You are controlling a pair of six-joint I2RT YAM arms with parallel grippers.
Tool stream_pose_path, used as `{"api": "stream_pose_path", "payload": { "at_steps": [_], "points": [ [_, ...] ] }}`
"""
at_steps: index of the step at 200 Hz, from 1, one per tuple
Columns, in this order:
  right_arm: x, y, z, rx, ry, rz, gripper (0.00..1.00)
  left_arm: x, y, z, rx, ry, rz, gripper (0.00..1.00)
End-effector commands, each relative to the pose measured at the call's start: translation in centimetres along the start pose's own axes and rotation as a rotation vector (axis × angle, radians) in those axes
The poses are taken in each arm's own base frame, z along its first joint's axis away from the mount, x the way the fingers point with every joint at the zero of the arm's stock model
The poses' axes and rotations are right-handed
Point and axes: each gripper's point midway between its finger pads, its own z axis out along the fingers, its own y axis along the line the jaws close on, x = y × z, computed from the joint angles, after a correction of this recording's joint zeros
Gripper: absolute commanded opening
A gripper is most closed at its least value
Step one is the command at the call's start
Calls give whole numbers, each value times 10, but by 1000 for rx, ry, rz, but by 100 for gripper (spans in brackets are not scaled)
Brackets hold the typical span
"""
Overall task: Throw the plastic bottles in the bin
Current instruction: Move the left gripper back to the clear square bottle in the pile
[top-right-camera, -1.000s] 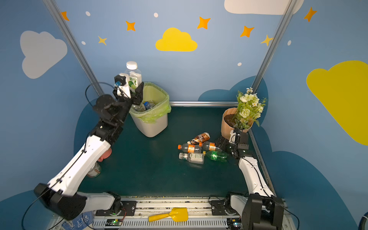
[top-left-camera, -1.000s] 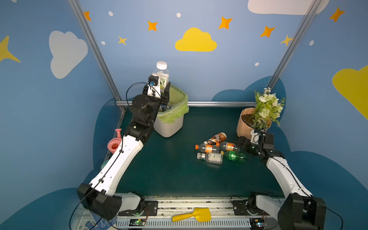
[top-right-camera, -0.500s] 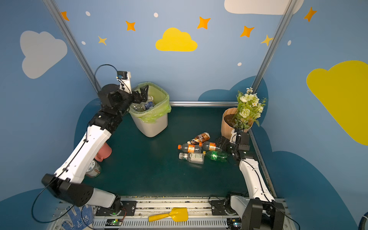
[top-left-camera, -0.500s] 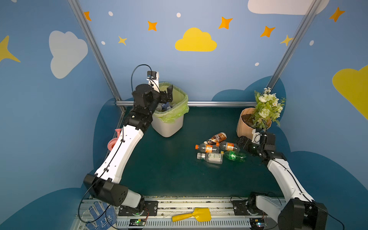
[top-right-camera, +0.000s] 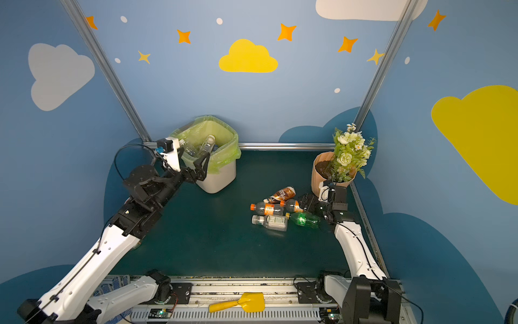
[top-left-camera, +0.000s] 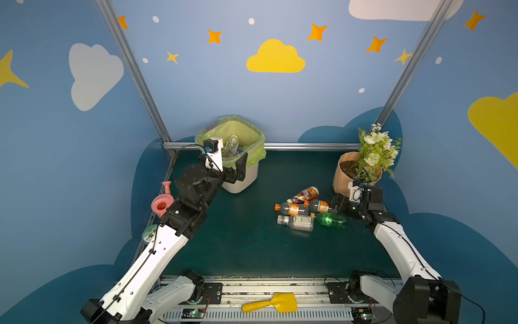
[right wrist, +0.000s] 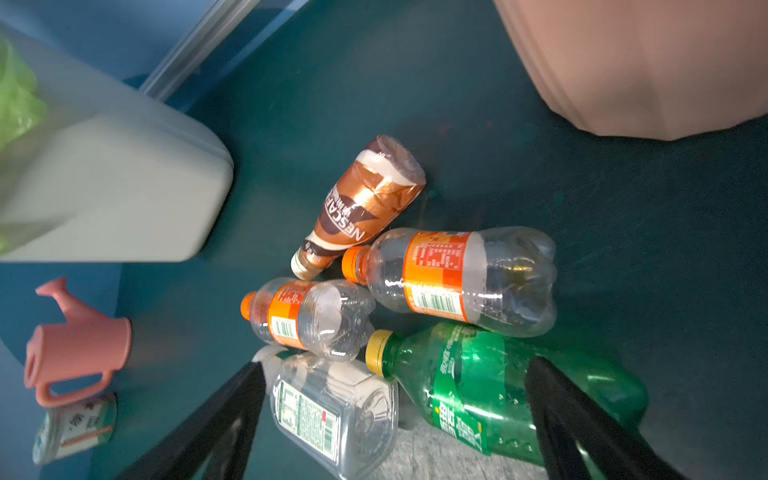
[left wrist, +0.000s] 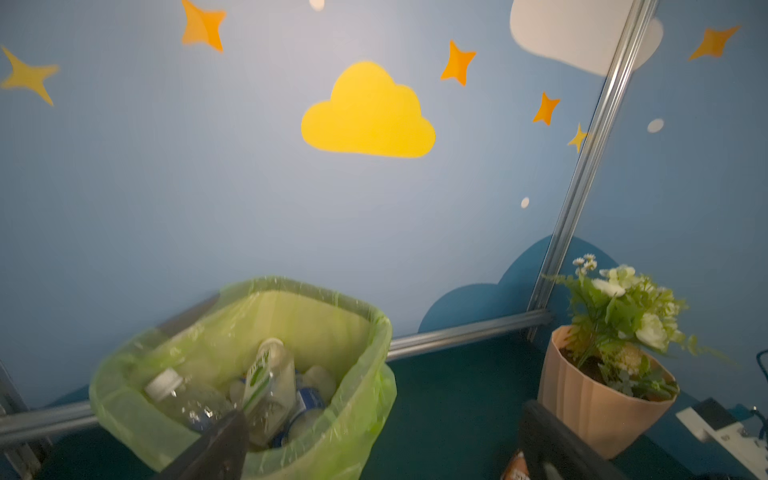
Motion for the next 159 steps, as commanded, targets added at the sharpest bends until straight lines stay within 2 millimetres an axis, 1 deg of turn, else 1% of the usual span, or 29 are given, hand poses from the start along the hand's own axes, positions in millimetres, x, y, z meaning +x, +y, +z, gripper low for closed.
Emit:
{"api": "stream_pose_path", "payload": {
  "at_steps": [1,17,33,51,61,84,127,145,159],
  "points": [
    [-5,19,-6,-24,21,-118,95,0,5,-21,-15,-22,-88,100],
    [-1,25,-2,-32,45,-150,95,17,4,-28,-6,2,-122,100],
    [3,31,2,-34,61,-173,95,39,0,-29,15,45,-119,100],
    [3,26,5,-2,63,-162,96,62,-12,-27,56,126,-92,100],
    [2,21,6,24,52,-141,96,76,-24,-25,92,171,-65,100],
    [-3,12,6,63,17,-85,96,111,-60,-21,207,256,16,100],
    [-6,-2,-2,115,-18,-55,97,177,-147,-15,461,433,286,100],
    [-7,-8,-8,129,-40,-35,97,202,-182,-13,589,490,346,100],
    [-7,-13,-12,137,-59,-19,97,223,-205,-12,673,538,390,100]
  ]
}}
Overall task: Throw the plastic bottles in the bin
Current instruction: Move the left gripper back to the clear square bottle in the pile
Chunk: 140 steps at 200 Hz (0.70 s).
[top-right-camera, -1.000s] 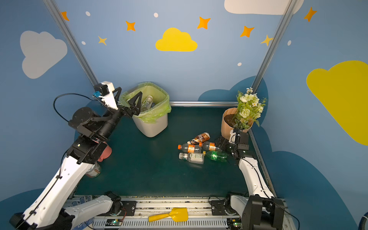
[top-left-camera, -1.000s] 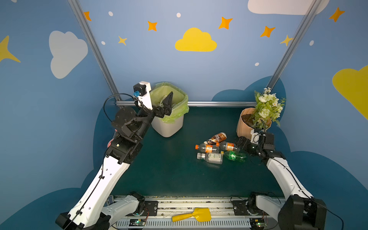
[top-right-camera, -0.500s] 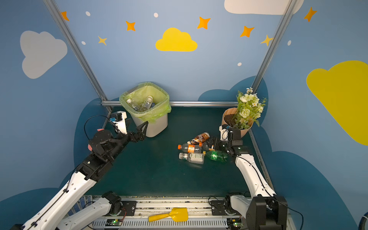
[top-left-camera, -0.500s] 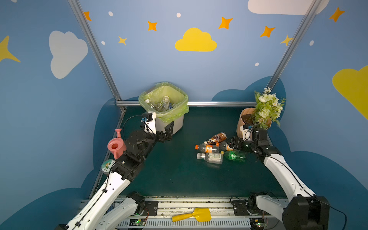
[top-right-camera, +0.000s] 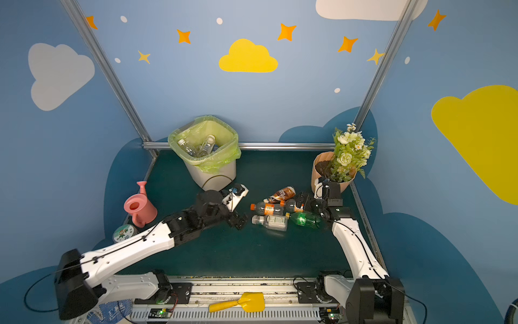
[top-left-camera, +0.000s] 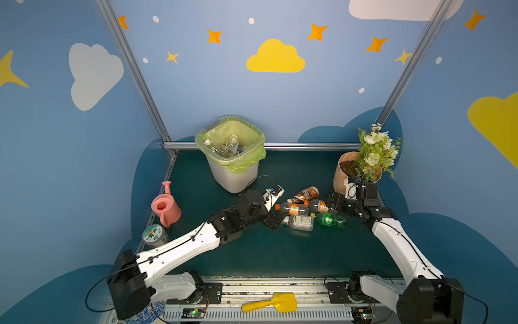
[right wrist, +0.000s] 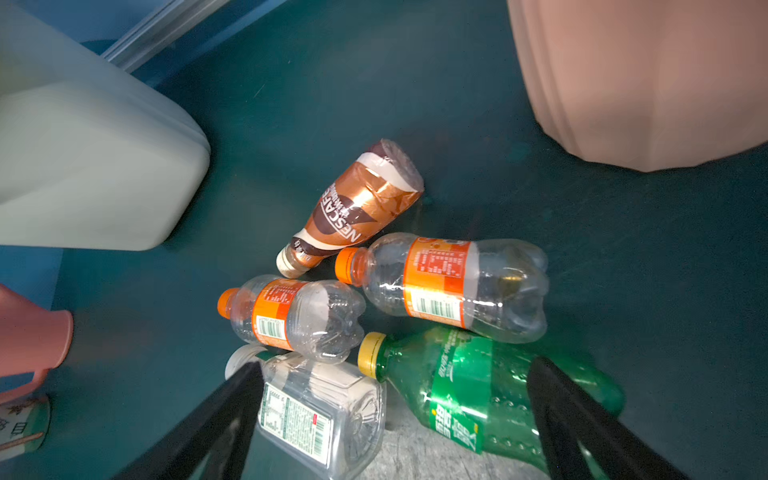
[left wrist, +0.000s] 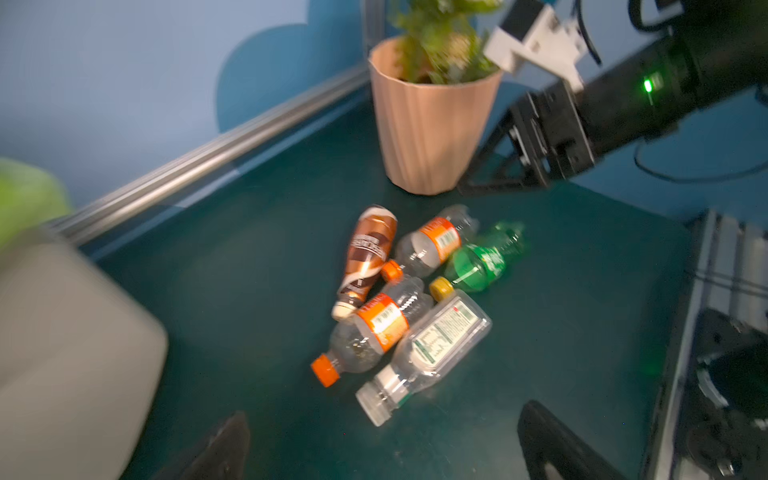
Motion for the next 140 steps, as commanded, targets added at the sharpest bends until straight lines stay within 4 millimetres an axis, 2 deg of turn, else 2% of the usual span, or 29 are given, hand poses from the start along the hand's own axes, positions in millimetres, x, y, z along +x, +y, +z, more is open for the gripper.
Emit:
{"api": "stream_pose_path", "payload": {
  "at_steps": [1,20,41,75,96,140],
  "points": [
    [2,-12,-8,36,-31,36,97,2,-35,22,139,45,138,100],
    [1,-16,-13,37,-51,48,97,18,-62,48,221,132,219,99],
    [3,-19,-15,36,-55,55,97,37,-75,72,264,243,287,97],
    [5,-27,-17,49,-60,75,97,68,-79,102,297,386,356,92],
    [6,-30,-17,50,-62,85,97,85,-75,118,281,441,390,87],
    [7,-32,-15,40,-55,96,97,101,-74,142,276,480,418,86]
  ]
}}
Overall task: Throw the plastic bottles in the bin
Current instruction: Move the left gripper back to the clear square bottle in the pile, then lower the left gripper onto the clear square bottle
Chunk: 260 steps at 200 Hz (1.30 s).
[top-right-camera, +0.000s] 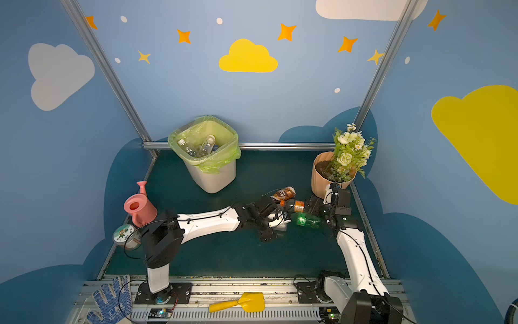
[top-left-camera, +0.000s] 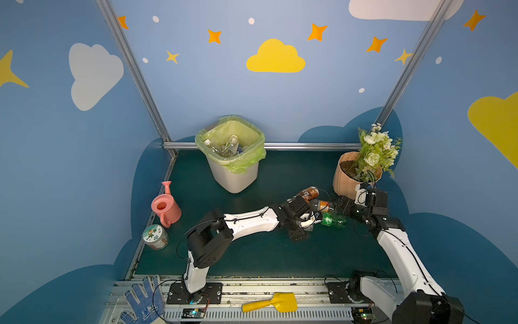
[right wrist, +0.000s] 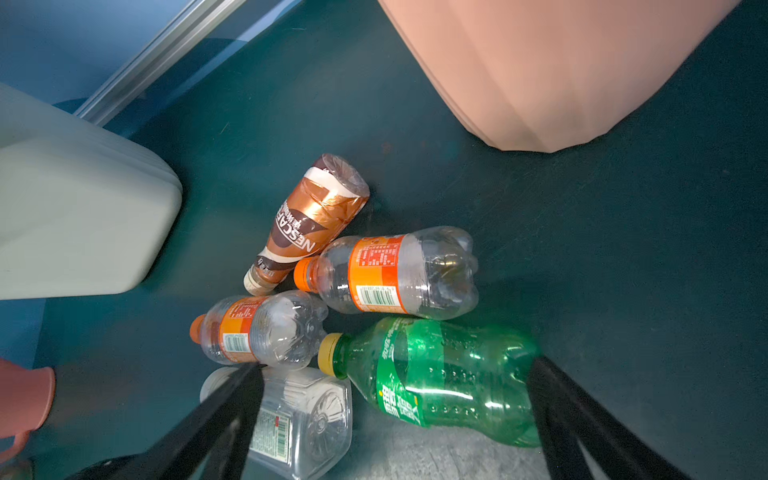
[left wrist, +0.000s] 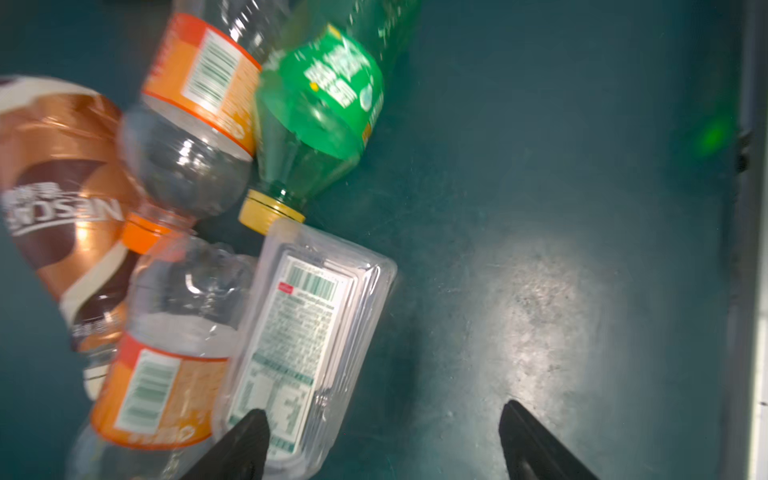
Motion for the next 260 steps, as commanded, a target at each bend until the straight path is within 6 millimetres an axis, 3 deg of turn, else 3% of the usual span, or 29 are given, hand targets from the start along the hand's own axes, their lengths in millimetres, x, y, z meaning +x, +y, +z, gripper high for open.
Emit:
{"api": "stream_pose_path", "payload": {
  "at_steps": [1,33,82,159,260],
  "points": [
    [3,0,0,-15,5,9,97,1,4,5,-8,26,31,86],
    [4,-1,1,-18,11,13,97,2,10,14,-41,34,36,85],
    [5,-1,4,-27,14,20,97,-6,20,10,-97,-4,50,87],
    [4,-1,5,-33,20,21,97,-4,30,31,-125,38,78,87],
    [4,-2,7,-40,23,32,97,31,-6,29,21,131,64,75]
  ]
}}
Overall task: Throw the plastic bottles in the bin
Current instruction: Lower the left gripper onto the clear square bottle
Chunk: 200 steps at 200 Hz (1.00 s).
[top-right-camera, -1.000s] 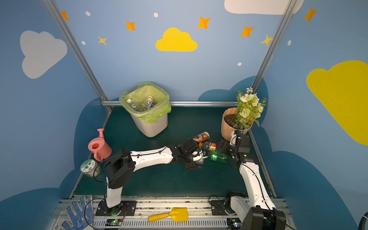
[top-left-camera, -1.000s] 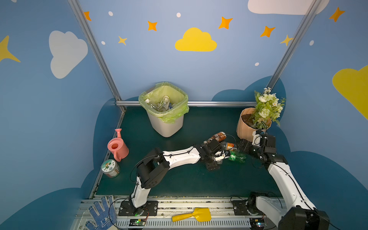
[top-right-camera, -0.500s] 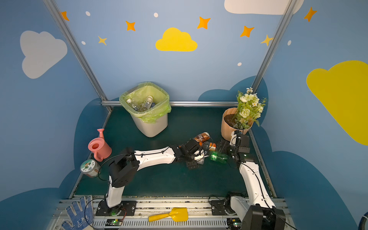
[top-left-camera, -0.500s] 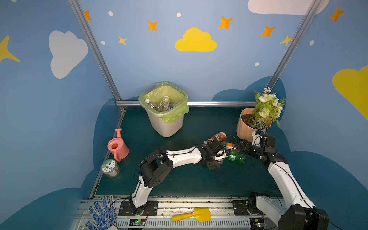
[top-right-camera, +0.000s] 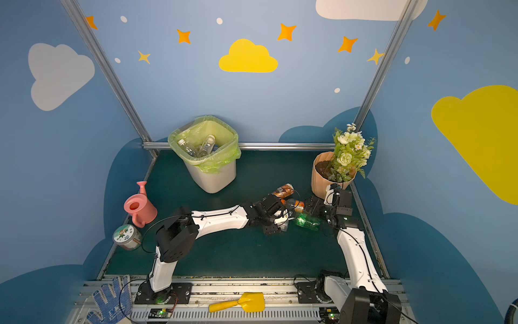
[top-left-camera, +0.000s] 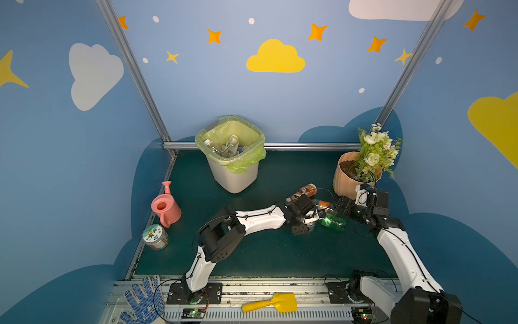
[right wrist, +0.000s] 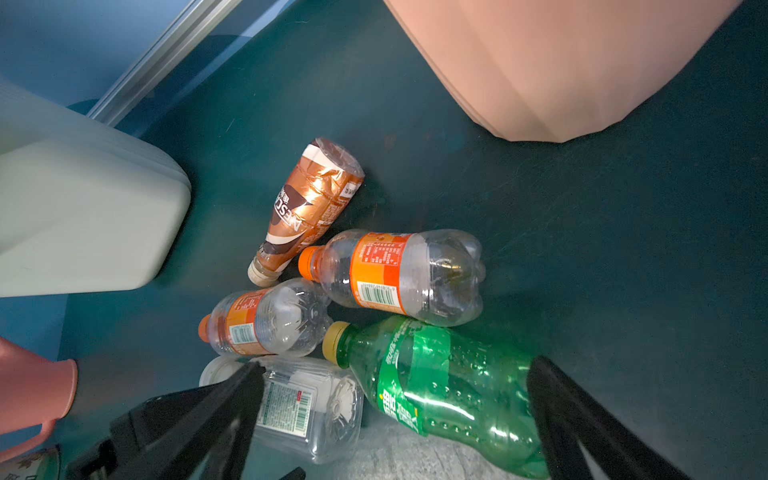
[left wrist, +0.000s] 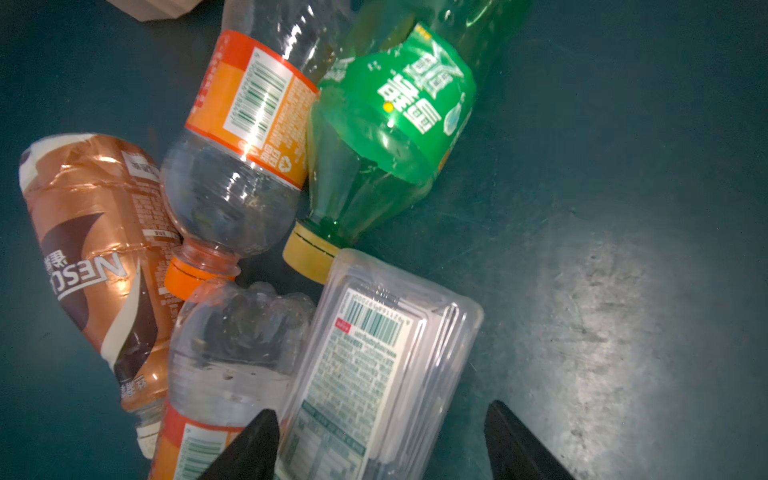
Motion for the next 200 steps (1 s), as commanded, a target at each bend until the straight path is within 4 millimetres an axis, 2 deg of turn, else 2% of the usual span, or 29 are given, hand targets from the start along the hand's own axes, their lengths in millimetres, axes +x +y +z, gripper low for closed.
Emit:
{"api": "stream_pose_path", "payload": {
  "at_steps": [1,61,85,100,147,200],
  "points": [
    [1,0,3,-13,2,7,97,37,-37,-2,137,116,-8,75],
    [1,-1,4,-18,2,20,97,25,-37,-29,127,64,-73,76],
    [2,0,4,-20,3,20,97,18,-30,-36,94,32,-81,77],
    [2,-1,4,-19,4,20,97,11,-23,-40,62,10,-75,82],
    [1,0,1,-17,-4,21,97,-6,-11,-43,19,-29,-32,87],
    [1,0,1,-15,-5,21,97,-7,-8,-37,9,-30,17,91]
  ]
}}
